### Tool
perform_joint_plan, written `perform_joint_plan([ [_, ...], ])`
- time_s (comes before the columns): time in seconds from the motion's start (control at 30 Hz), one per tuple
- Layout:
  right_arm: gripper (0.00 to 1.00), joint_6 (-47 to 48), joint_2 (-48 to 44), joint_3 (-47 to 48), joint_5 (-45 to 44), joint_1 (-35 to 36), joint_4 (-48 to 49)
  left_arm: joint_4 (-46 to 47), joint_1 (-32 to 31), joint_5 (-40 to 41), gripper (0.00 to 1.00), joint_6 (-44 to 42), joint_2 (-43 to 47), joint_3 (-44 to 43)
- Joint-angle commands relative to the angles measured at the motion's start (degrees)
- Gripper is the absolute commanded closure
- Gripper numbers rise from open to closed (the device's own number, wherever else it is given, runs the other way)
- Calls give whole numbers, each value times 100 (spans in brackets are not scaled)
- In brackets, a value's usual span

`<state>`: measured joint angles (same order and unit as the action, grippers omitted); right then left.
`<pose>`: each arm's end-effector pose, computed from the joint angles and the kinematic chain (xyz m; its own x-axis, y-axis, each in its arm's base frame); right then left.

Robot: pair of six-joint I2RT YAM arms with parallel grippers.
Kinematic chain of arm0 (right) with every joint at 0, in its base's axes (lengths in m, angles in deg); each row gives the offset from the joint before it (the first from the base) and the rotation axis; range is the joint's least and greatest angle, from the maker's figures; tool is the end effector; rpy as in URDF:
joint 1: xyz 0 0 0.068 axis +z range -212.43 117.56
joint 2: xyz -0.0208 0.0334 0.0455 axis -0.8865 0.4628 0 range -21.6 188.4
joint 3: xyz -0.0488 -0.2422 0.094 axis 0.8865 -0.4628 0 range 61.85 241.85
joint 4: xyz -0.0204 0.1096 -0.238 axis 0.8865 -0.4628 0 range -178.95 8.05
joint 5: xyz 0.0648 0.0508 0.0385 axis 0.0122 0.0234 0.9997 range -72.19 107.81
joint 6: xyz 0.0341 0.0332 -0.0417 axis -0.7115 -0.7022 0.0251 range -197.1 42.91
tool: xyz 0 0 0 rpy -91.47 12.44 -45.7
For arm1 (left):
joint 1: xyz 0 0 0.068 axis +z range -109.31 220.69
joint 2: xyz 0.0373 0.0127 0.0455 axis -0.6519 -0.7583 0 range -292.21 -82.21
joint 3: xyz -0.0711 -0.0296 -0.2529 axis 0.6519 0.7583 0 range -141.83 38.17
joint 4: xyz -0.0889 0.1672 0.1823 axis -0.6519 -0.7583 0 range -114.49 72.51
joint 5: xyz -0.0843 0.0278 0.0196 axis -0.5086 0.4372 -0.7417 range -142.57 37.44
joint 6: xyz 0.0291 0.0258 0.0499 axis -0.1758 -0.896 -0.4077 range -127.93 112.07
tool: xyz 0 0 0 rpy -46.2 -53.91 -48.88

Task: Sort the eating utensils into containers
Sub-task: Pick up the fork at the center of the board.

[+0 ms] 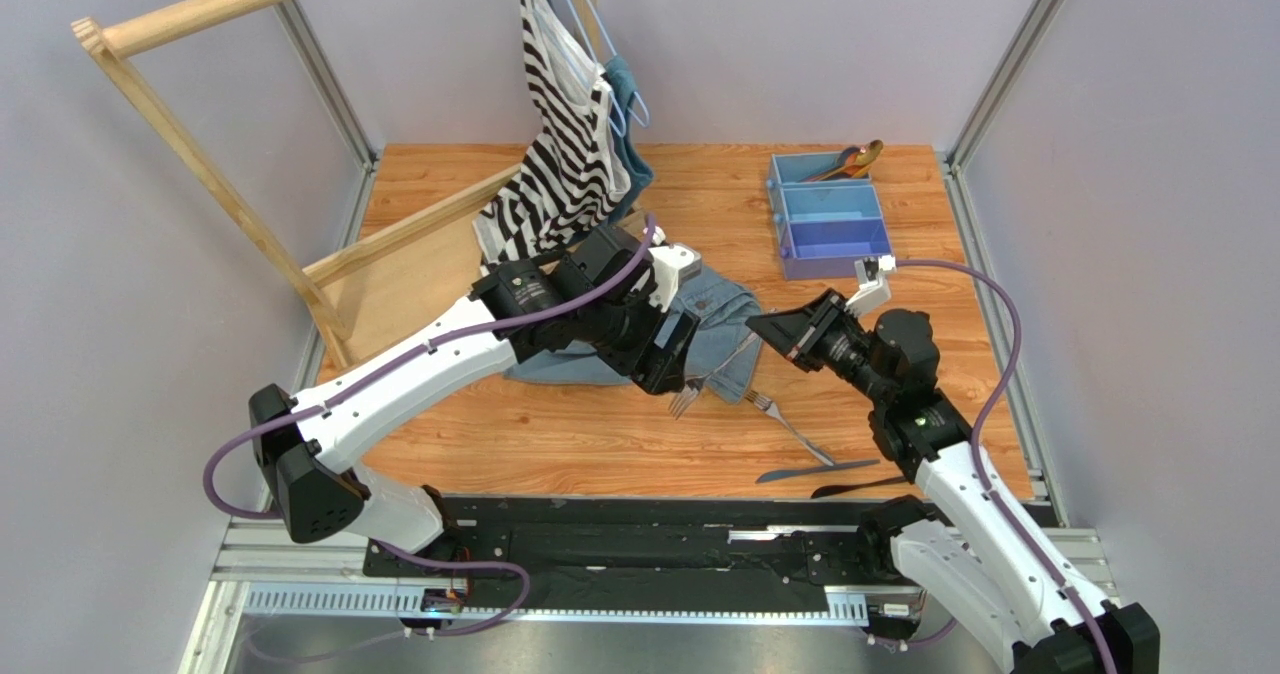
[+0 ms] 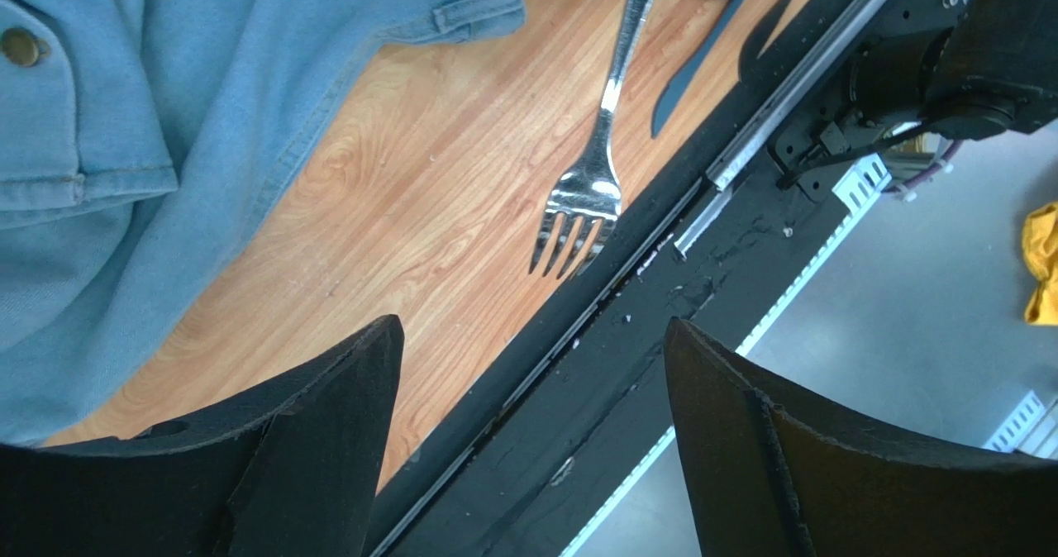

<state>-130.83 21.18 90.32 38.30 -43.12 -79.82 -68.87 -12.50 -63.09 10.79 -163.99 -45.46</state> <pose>0.1861 0.0832 0.2588 -0.6282 0.5801 -0.5185 -0.2135 0.5123 0.8318 0.1769 -0.2510 0.3414 -0.7072 0.4182 -0.5701 0.6664 0.6636 -0.3399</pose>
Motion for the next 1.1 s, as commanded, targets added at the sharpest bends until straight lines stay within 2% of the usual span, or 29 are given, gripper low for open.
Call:
perform_joint_plan([
  [0.0,100,284,-130,124,-221,-24,-81,198,300,-10,16,0,224,-31],
  [0.17,100,355,-60,71,-291,-15,-90,663,1090,-897,15,61,575,557],
  [0.3,100,443,-60,97,-361,-15,-151,664,1697,-1039,15,-61,961,883],
  [0.43,100,522,-112,115,-493,-33,-187,839,2608,-1521,14,-106,1278,1331],
  [0.57,100,566,-86,106,-537,-24,-354,1208,3533,-2732,14,61,1437,1919],
  [0.63,100,575,-69,106,-529,-24,-354,1270,3867,-2937,14,62,1428,2026],
  [0.87,100,820,-33,264,-739,-24,-467,1323,4071,-2920,14,-158,1498,2299],
  [1.07,100,1444,396,1238,-1187,-120,-924,1499,4097,-2841,14,-290,1454,2685],
])
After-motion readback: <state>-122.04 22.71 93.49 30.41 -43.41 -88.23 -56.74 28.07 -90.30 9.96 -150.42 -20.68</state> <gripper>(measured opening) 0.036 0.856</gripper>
